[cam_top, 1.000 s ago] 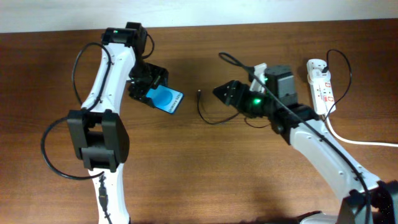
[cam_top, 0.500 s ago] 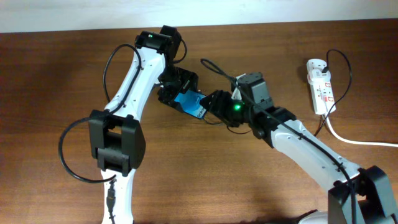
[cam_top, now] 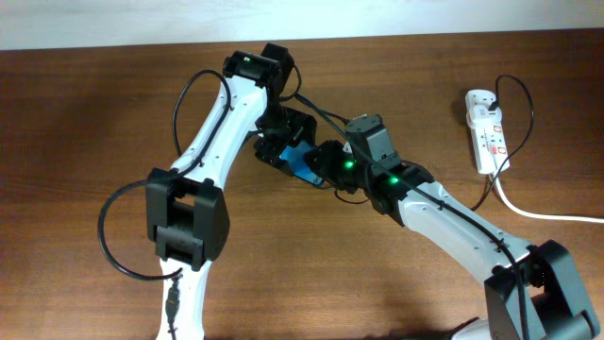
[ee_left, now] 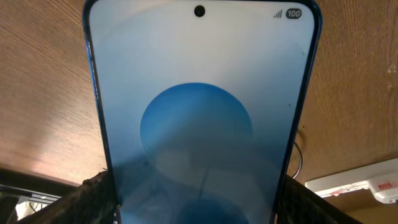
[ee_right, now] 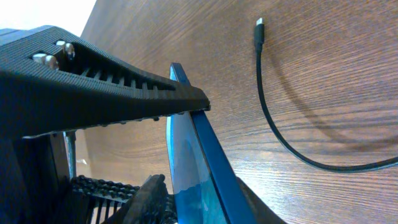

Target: Plug charger to phone and switch on socket

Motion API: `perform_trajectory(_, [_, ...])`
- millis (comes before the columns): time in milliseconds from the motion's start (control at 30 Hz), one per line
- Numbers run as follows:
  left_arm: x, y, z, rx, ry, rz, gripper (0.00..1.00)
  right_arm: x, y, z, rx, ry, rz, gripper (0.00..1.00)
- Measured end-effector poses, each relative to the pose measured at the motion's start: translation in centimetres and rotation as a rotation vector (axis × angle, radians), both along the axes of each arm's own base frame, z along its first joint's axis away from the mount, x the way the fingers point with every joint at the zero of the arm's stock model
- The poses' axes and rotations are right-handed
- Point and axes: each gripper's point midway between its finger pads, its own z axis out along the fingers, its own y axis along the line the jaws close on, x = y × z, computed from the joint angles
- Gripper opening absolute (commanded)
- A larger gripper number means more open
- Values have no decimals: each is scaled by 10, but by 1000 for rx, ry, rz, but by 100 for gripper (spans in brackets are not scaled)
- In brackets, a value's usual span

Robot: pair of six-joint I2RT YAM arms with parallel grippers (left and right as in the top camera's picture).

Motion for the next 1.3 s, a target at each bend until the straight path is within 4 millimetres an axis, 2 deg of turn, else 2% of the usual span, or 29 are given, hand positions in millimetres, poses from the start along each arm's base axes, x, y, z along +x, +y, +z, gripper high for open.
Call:
perform_trajectory(133, [0,1,0,4,-1,1,0,1,-1,0,-2,-2,-4,4])
perform_trajectory(300, [1,0,0,-1,-5,3,1,3,-2,2,16,12,-31,4])
perform_trajectory(367, [1,0,0,-1,-5,3,8,3,-2,2,14,10,-28,4])
perform_trajectory(433, [1,0,0,0,-5,3,23,3,-2,1,12,8,-26,4])
perform_trajectory(500, [1,0,0,0,-5,3,31,3,-2,1,12,8,-25,4])
perform_trajectory(533, [1,0,0,1,-4,3,47,3,-2,1,12,8,-24,4])
perform_trajectory(600, [1,0,0,2,-3,3,68,2,-1,1,11,10,-20,4])
perform_trajectory(667, [1,0,0,1,-3,3,74,2,-3,1,12,14,-19,4])
perform_trajectory(767, [2,0,1,-11,1,8,97,2,-6,1,20,18,-1,4])
perform_trajectory(800, [1,1,1,-13,2,3,100,2,-9,0,19,25,5,4])
perform_trajectory(867, [3,3,2,-21,-4,-5,99,0,-14,-5,7,43,2,4])
perform_trajectory(1100, [12,5,2,-44,-60,-59,100,4,-20,-5,9,40,-3,4])
perform_trajectory(1167, [18,5,3,-72,-109,-118,99,11,-32,-4,18,37,-20,4])
perform_trajectory(1233, [33,8,6,-132,-204,-213,99,23,-55,-2,19,25,-57,4])
perform_trajectory(1300, [51,8,16,-242,-335,-322,99,32,-78,11,18,-16,-99,4])
